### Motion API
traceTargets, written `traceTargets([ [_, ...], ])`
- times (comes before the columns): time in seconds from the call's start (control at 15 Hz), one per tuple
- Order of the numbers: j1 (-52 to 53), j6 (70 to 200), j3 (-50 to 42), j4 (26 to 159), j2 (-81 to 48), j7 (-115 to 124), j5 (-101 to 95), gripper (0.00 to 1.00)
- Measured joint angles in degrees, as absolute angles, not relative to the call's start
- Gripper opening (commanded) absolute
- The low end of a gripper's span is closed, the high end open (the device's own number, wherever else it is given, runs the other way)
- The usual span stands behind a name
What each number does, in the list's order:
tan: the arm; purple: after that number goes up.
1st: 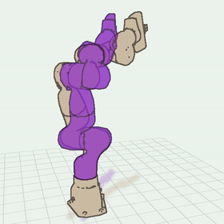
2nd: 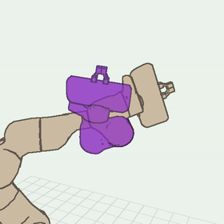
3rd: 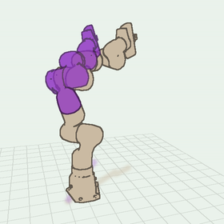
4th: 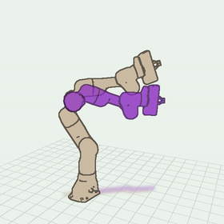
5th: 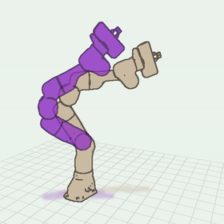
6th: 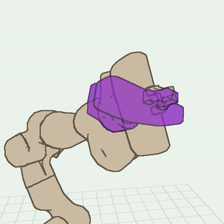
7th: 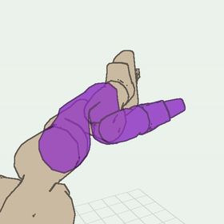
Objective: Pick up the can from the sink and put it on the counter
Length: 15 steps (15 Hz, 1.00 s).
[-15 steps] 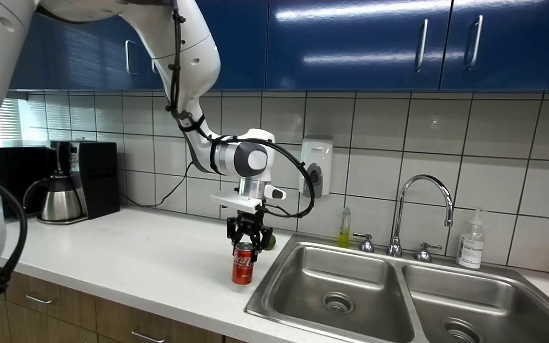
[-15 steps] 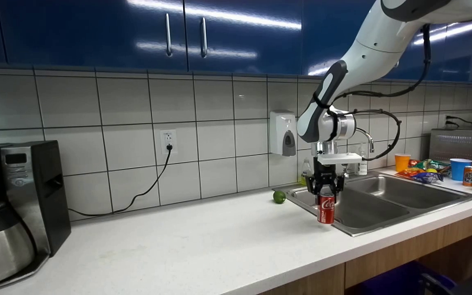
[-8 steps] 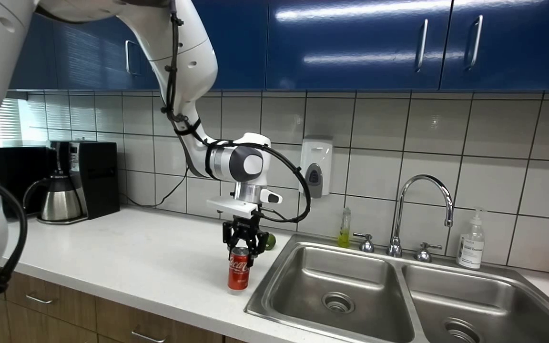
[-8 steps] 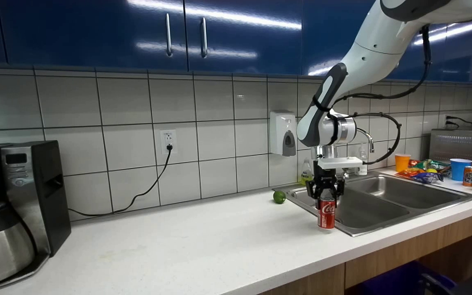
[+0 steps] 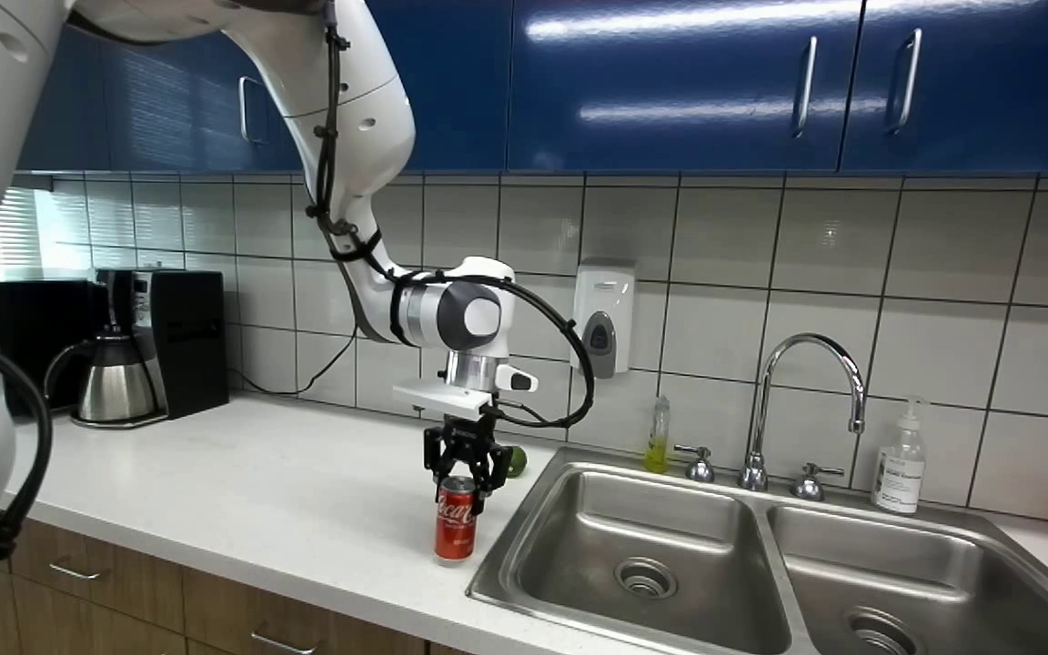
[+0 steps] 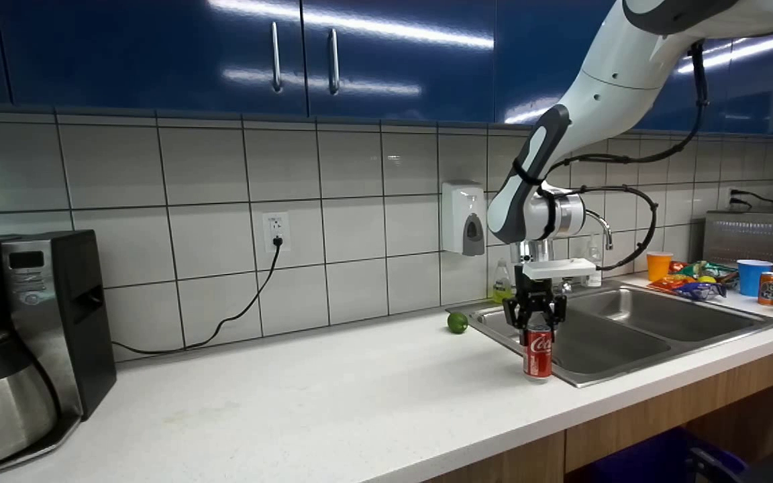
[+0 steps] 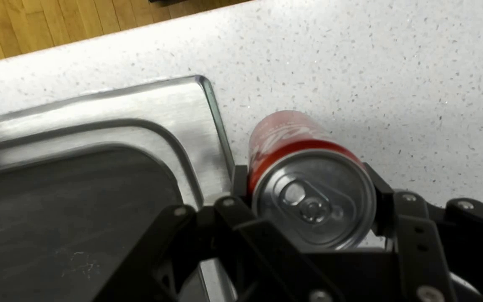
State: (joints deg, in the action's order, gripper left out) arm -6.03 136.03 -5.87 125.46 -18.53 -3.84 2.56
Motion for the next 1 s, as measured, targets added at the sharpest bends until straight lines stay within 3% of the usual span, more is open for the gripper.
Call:
traceTargets([
  [1.0,-6.0,137.1,-5.9,126.0,-19.2,-3.8,1.7,0.38],
])
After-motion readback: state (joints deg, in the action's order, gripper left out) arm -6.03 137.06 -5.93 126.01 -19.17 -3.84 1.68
